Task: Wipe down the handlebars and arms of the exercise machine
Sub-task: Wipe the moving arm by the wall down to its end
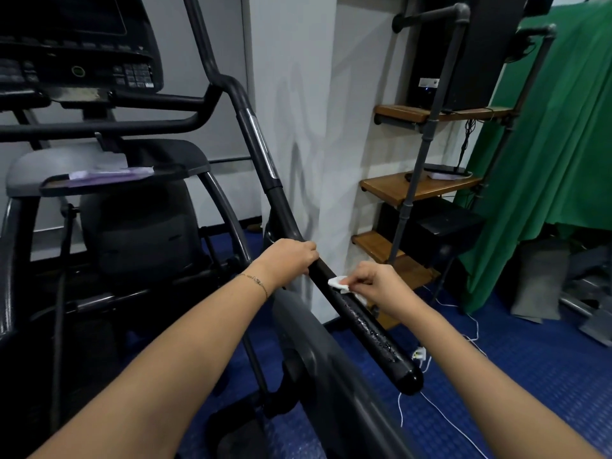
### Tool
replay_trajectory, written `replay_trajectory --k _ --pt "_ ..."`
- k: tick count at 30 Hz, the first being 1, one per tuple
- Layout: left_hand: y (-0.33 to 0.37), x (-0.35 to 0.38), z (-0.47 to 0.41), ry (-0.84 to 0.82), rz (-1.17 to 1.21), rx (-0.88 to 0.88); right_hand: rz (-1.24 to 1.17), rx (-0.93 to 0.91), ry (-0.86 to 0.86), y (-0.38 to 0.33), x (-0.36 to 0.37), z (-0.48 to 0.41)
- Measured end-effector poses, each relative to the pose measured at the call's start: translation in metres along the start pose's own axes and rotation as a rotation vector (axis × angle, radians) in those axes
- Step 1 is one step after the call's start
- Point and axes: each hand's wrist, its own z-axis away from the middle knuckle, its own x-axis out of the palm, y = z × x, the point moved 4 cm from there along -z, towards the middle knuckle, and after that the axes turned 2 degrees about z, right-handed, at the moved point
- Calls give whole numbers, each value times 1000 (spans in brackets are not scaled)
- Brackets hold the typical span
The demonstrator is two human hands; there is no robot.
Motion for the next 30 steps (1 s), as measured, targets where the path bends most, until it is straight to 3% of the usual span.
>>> replay_trajectory --k 24,30 --pt "5 -3 -2 -85 -37 -59 -25 -33 0 3 2 -2" --pt "8 -1 4 -87 91 -160 25 -101 -41 1 -4 18"
